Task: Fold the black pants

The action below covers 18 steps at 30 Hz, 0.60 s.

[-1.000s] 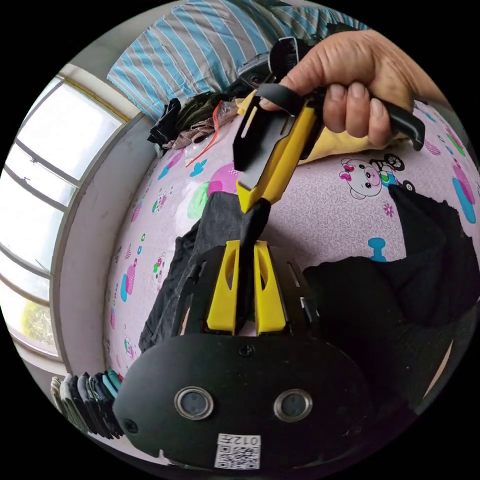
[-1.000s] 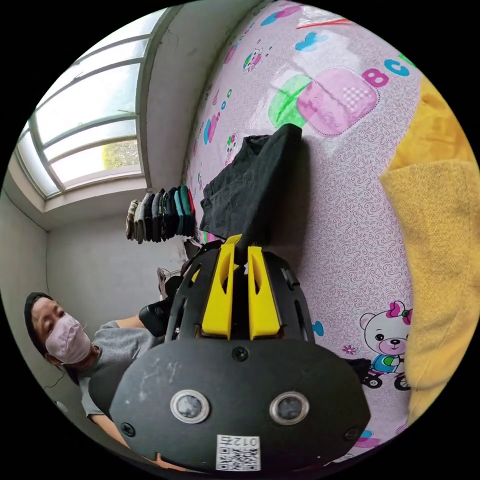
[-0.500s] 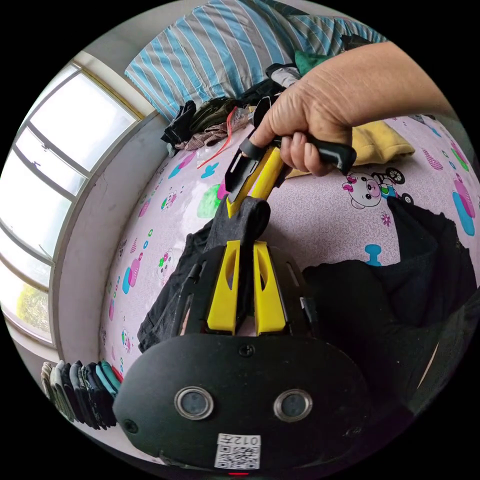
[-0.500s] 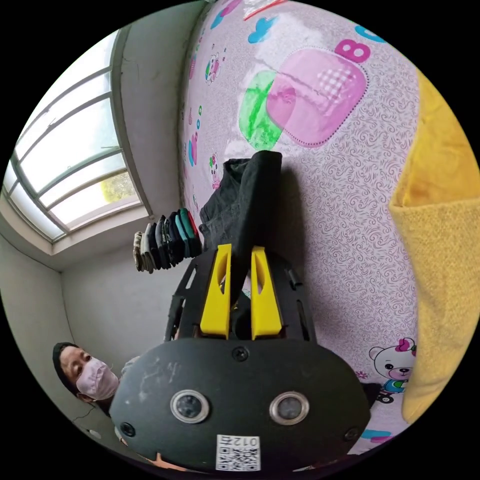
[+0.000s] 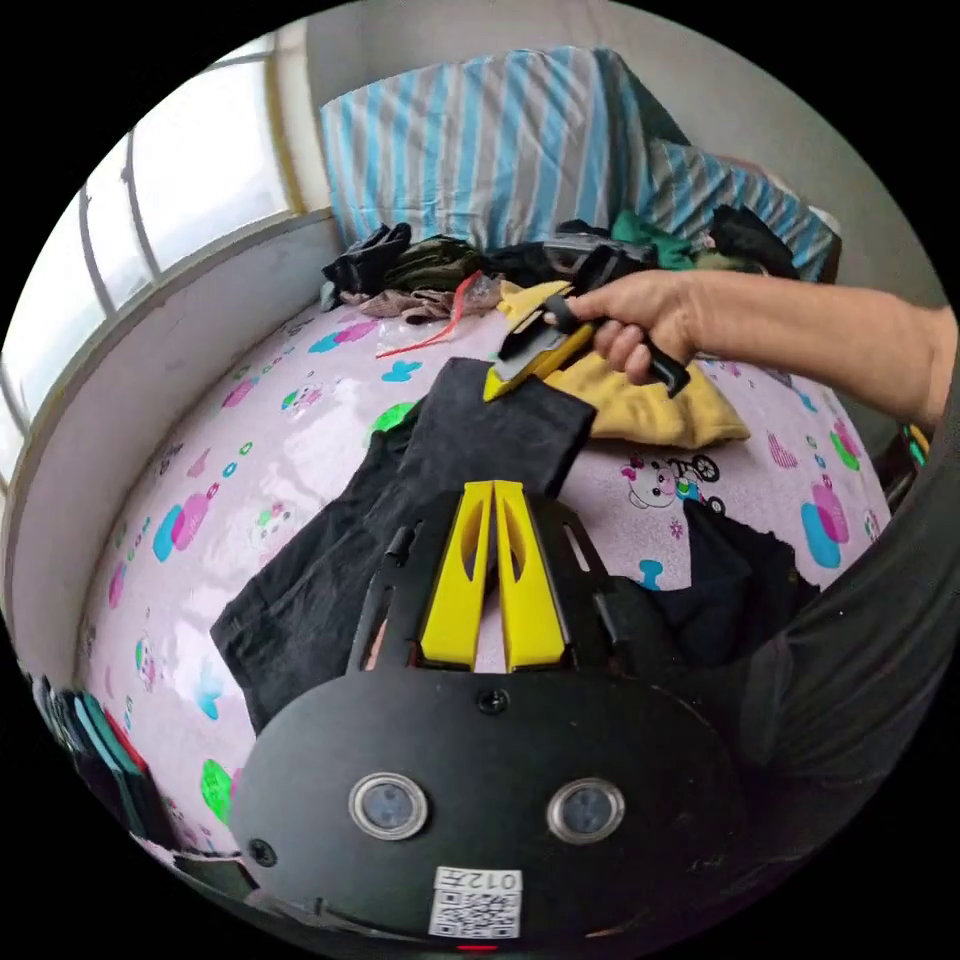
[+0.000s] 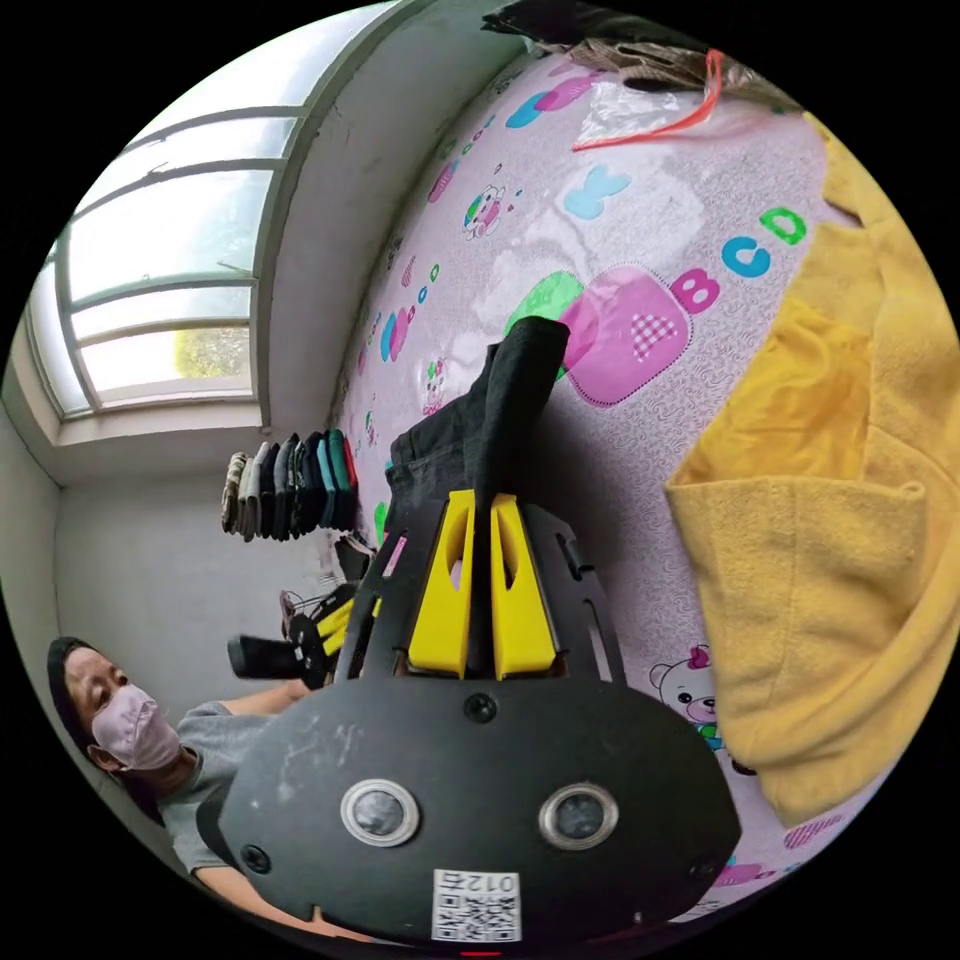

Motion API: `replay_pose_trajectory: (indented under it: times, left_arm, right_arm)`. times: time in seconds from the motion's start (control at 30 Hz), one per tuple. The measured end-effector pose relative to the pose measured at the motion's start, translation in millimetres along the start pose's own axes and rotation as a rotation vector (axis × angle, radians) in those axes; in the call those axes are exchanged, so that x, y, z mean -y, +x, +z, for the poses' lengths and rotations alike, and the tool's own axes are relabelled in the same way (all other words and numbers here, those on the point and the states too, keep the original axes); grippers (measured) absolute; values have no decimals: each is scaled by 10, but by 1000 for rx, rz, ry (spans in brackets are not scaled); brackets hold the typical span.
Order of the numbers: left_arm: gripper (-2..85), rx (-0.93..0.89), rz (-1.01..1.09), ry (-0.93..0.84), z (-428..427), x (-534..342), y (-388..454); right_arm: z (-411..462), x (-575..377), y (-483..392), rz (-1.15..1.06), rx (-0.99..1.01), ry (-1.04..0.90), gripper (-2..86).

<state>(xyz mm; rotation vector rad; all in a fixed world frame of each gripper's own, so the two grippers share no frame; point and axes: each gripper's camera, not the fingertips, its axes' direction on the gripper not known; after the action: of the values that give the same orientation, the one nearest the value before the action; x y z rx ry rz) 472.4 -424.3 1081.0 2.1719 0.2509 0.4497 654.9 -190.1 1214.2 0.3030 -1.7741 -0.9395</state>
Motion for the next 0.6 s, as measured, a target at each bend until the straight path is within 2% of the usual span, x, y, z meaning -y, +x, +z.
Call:
replay_pose_trajectory:
  times: [0.07,0.13,0.23,0.47,0.6]
  left_arm:
    - [7,-20,-102,-50,78,5,-467]
    - [7,-125,-258,-144,344,1,-1171]
    - [7,-220,-378,-221,675,17,-1840]
    - [8,-169,-324,-263,947,388,-2404]
    - [8,-128,-278,-345,1180,556,-2576]
  right_arm:
    - [15,-35,-180,-38,-33,10,4]
    - [61,-58,-336,-69,-57,10,4]
    - [164,-102,-586,-110,-61,15,4]
    - [432,-197,-981,-160,-56,10,4]
    - [578,-261,-1108,-168,-31,13,4]
